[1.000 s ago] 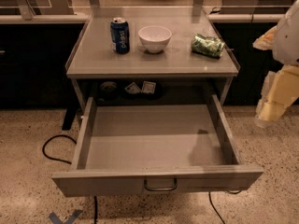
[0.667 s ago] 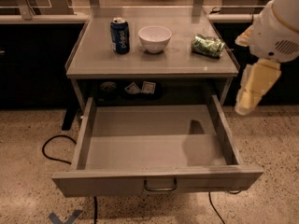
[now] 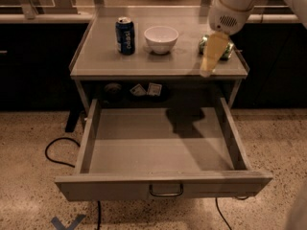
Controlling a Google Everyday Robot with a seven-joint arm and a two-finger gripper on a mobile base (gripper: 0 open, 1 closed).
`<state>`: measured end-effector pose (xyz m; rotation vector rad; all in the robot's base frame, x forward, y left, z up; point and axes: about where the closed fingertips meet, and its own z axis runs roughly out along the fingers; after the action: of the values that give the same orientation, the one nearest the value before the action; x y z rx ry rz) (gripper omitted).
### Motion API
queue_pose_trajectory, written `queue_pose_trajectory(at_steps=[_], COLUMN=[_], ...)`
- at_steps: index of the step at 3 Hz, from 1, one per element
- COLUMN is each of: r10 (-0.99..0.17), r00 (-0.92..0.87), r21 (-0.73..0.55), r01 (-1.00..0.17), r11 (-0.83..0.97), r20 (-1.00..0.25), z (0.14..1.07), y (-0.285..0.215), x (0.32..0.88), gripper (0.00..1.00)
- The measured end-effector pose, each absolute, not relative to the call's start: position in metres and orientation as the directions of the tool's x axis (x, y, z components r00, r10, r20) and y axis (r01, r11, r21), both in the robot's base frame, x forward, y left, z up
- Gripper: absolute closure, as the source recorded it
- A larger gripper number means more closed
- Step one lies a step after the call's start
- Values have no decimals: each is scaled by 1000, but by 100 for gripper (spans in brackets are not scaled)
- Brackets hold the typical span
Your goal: Place green can into top drawer
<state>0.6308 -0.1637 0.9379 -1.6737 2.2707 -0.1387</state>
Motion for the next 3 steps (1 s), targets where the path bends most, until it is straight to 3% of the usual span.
queue_pose_trajectory(at_steps=[1, 3], r10=[-939, -933], r00=[-251, -257], r21=[-302, -319], r01=[-899, -888], r11=[316, 331], r20=[-234, -252], z=[957, 963], y=[-148, -166], x=[655, 672], gripper=[0, 0])
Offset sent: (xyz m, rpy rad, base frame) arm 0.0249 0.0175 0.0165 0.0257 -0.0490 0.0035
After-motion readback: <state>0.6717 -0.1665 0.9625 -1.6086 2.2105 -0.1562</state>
